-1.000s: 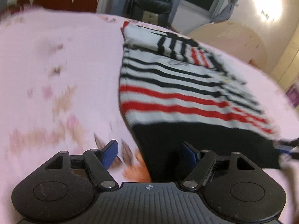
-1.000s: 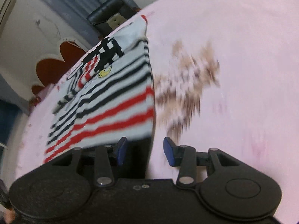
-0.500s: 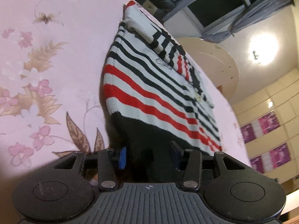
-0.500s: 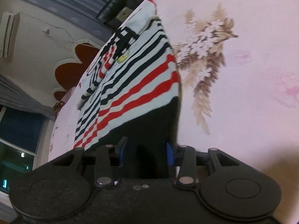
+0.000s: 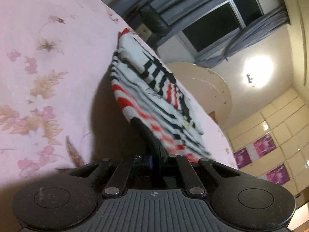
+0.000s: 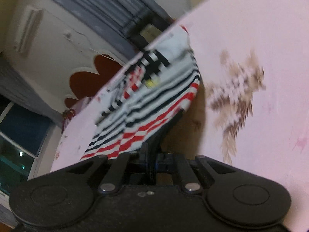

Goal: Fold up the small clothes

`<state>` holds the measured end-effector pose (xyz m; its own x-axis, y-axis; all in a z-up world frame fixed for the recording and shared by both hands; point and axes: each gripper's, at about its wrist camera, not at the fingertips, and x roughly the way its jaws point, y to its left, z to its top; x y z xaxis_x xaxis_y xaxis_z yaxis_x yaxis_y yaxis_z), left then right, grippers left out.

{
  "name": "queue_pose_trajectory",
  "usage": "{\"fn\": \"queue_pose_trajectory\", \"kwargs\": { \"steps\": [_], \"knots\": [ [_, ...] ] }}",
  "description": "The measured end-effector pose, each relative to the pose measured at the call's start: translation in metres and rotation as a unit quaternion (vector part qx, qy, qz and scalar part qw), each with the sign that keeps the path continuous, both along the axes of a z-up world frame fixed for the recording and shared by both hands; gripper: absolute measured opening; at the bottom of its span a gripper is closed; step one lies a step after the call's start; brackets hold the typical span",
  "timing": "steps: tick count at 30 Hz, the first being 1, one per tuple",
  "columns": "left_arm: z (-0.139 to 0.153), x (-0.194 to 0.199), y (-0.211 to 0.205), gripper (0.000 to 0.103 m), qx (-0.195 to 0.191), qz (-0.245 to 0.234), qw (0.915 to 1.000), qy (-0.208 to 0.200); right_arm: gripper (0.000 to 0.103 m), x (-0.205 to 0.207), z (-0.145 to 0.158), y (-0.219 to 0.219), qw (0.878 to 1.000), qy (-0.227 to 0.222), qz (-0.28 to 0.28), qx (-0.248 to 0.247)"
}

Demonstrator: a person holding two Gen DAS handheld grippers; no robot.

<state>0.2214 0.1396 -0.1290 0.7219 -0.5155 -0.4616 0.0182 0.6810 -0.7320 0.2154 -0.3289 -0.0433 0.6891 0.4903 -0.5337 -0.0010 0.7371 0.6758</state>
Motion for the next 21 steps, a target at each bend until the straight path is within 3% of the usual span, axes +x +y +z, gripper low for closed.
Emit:
{"fn": "queue_pose_trajectory", "kwargs": {
  "steps": [2, 3, 5, 7, 12, 21],
  "knots": [
    [-0.018, 0.005, -0.003, 0.005, 0.031, -0.005, 0.9988, 0.037, 0.007, 0.0, -0.009, -0.002, 1.0, 0.007, -0.001, -0.008],
    [-0.028, 0.007, -0.004, 0.005, 0.043, -0.007, 0.9974, 0.057, 0.007, 0.004, -0.022, -0.004, 0.999, 0.034, -0.005, -0.016],
    [-0.035, 0.005, -0.001, 0.005, 0.017, 0.003, 0.9984, 0.053, 0.007, 0.011, -0.051, -0.005, 0.995, 0.095, -0.019, -0.016],
    [-0.033, 0.005, -0.001, 0.005, 0.022, 0.001, 0.9984, 0.051, 0.007, 0.006, -0.055, -0.008, 0.995, 0.09, -0.032, 0.014],
    [-0.035, 0.007, -0.002, 0.005, 0.015, 0.004, 0.9987, 0.05, 0.007, 0.007, -0.055, -0.006, 0.995, 0.089, -0.033, 0.007],
    [-0.023, 0.001, -0.013, 0.005, 0.06, 0.009, 0.9974, 0.037, 0.007, 0.002, -0.058, -0.007, 0.996, 0.085, -0.037, 0.014]
  ]
}}
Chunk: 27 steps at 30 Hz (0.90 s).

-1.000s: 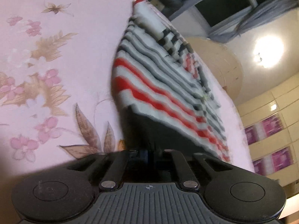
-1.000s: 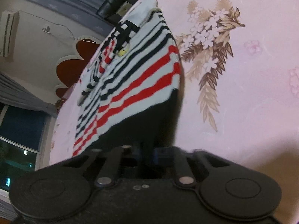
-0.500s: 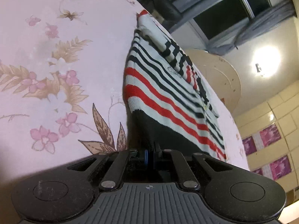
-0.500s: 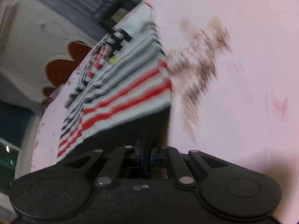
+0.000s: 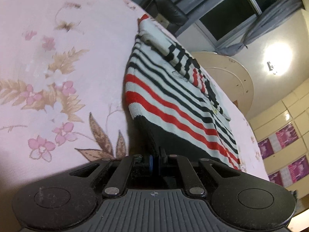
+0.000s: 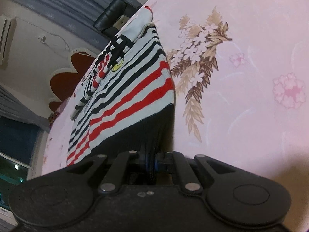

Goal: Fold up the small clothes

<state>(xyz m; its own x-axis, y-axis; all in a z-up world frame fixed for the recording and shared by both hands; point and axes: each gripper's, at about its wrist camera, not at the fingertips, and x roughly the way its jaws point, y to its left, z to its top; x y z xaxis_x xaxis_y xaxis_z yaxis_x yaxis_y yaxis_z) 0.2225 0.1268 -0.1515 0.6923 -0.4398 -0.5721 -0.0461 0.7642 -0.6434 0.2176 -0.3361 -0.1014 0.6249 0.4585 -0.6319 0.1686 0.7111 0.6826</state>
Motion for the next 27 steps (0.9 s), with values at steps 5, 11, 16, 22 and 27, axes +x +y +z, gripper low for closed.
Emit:
{"fn": "queue_pose_trajectory", "kwargs": {
  "steps": [5, 11, 16, 22, 27],
  "knots": [
    [0.022, -0.006, 0.003, 0.005, -0.015, 0.014, 0.9989, -0.042, 0.007, 0.003, 0.021, 0.004, 0.999, -0.019, 0.017, -0.024],
    [0.053, 0.017, 0.01, 0.005, -0.039, 0.025, 0.9962, -0.074, 0.007, 0.03, 0.056, 0.002, 0.997, -0.068, 0.025, -0.04],
    [0.078, 0.068, 0.01, 0.005, -0.048, 0.023, 0.9941, -0.095, 0.007, 0.084, 0.086, -0.002, 0.993, -0.102, 0.033, -0.049],
    [0.093, 0.161, 0.006, 0.005, -0.044, 0.037, 0.9931, -0.102, 0.007, 0.162, 0.107, -0.008, 0.99, -0.12, 0.037, -0.059],
    [0.089, 0.253, 0.0, 0.005, -0.017, 0.037, 0.9951, -0.09, 0.007, 0.248, 0.097, -0.017, 0.992, -0.117, 0.031, -0.034]
  ]
}}
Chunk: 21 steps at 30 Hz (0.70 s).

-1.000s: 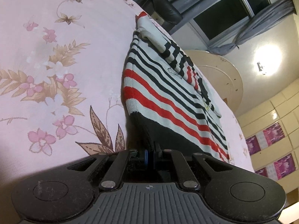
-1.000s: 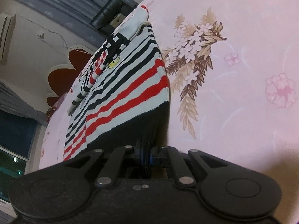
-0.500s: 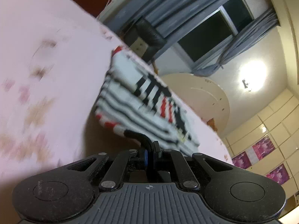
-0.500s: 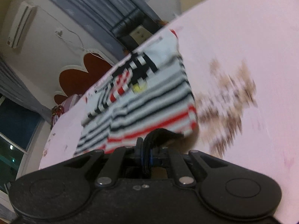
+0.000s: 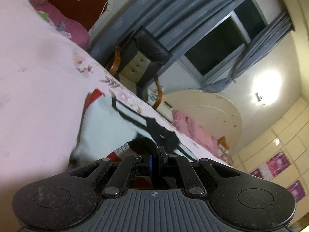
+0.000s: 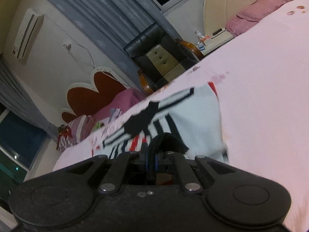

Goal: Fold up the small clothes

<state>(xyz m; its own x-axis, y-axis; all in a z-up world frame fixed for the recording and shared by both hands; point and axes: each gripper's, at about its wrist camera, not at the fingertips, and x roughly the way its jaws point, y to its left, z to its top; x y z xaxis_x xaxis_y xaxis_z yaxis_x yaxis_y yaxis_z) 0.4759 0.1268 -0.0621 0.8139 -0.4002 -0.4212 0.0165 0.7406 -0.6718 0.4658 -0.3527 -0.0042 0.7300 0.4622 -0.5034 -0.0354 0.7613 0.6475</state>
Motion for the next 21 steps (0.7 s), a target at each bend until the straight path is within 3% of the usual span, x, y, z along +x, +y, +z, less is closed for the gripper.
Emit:
{"fn": "queue_pose_trajectory", "kwargs": {
  "steps": [7, 10, 12, 15, 16, 17, 19, 20, 21],
  "knots": [
    [-0.035, 0.108, -0.008, 0.005, 0.035, 0.014, 0.9977, 0.056, 0.007, 0.122, -0.056, -0.004, 0.999, 0.041, 0.002, 0.02],
    [-0.043, 0.125, -0.014, 0.005, 0.055, 0.025, 0.9974, 0.039, 0.007, 0.155, -0.085, -0.001, 0.998, 0.06, 0.006, 0.012],
    [-0.045, 0.13, -0.015, 0.005, 0.048, 0.028, 0.9979, 0.035, 0.011, 0.162, -0.092, 0.001, 0.999, 0.039, 0.018, 0.009],
    [-0.044, 0.13, -0.018, 0.006, 0.063, 0.021, 0.9976, 0.019, 0.034, 0.156, -0.085, 0.001, 1.0, 0.005, 0.016, 0.007],
    [-0.043, 0.129, -0.02, 0.006, 0.07, 0.017, 0.9973, 0.015, 0.049, 0.152, -0.079, -0.001, 1.0, -0.015, 0.01, 0.002],
    [-0.042, 0.128, -0.021, 0.015, 0.079, 0.015, 0.9968, 0.009, 0.06, 0.145, -0.072, -0.002, 0.999, -0.035, 0.001, -0.008],
    [-0.038, 0.123, -0.022, 0.05, 0.096, 0.015, 0.9952, -0.002, 0.061, 0.14, -0.064, -0.006, 0.999, -0.049, 0.001, -0.013],
    [-0.035, 0.119, -0.022, 0.079, 0.114, 0.029, 0.993, -0.011, 0.06, 0.141, -0.063, -0.006, 0.999, -0.05, 0.005, -0.019],
    [-0.033, 0.117, -0.022, 0.083, 0.125, 0.038, 0.9911, -0.025, 0.059, 0.14, -0.061, -0.004, 0.998, -0.051, 0.014, -0.035]
  ]
}}
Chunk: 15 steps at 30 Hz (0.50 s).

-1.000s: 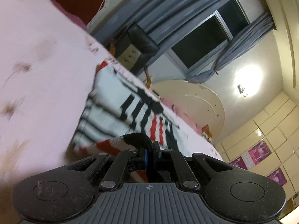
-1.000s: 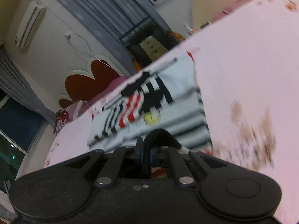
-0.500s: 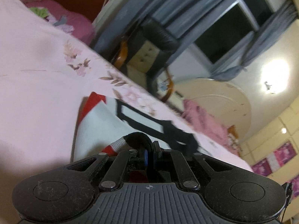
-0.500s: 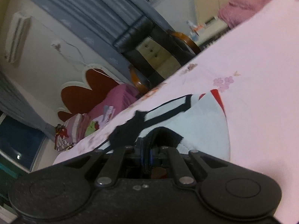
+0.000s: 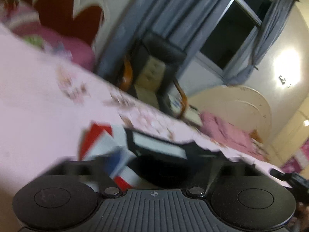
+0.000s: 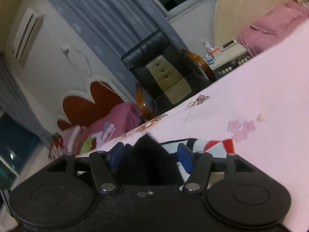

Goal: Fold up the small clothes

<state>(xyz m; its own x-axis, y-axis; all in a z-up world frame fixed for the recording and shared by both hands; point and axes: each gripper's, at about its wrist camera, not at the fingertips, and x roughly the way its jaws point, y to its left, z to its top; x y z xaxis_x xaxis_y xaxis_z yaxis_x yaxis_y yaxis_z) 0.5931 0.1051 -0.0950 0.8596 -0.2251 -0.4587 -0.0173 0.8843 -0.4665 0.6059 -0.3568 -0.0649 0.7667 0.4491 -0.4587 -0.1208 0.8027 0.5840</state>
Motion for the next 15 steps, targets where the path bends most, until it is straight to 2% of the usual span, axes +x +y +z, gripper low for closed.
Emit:
{"fn": "queue_pose_trajectory", "kwargs": {
  "steps": [2, 4, 6, 7, 8, 9, 10, 11, 12, 15],
  "knots": [
    [0.004, 0.001, 0.004, 0.083, -0.005, -0.01, 0.9999, -0.007, 0.056, 0.008, -0.001, 0.005, 0.999, 0.005, 0.013, -0.029],
    [0.006, 0.008, 0.0, 0.078, 0.024, -0.032, 0.9992, 0.005, 0.051, 0.011, -0.004, 0.01, 0.998, 0.015, 0.027, -0.053],
    [0.004, 0.022, -0.011, 0.055, 0.069, -0.057, 0.9949, 0.045, 0.048, 0.017, -0.009, 0.023, 0.994, 0.031, 0.045, -0.096],
    [0.001, 0.029, -0.017, 0.05, 0.094, -0.071, 0.9905, 0.071, 0.048, 0.02, -0.011, 0.031, 0.991, 0.035, 0.055, -0.115],
    [-0.002, 0.033, -0.024, 0.04, 0.129, -0.073, 0.9853, 0.086, 0.047, 0.022, -0.012, 0.039, 0.988, 0.04, 0.062, -0.135],
    [-0.004, 0.034, -0.031, 0.035, 0.161, -0.074, 0.9805, 0.085, 0.044, 0.021, -0.012, 0.051, 0.983, 0.038, 0.065, -0.169],
    [-0.003, 0.034, -0.034, 0.03, 0.177, -0.075, 0.9782, 0.08, 0.04, 0.02, -0.012, 0.061, 0.977, 0.027, 0.067, -0.203],
    [0.0, 0.032, -0.036, 0.003, 0.182, -0.07, 0.978, 0.073, 0.019, 0.02, -0.012, 0.066, 0.972, 0.02, 0.068, -0.226],
    [0.004, 0.03, -0.035, 0.004, 0.176, -0.061, 0.9808, 0.058, 0.01, 0.018, -0.012, 0.07, 0.967, 0.013, 0.067, -0.247],
    [0.019, 0.02, -0.033, 0.004, 0.176, -0.022, 0.9841, 0.0, 0.009, 0.005, -0.002, 0.065, 0.969, -0.02, 0.031, -0.243]
  ]
}}
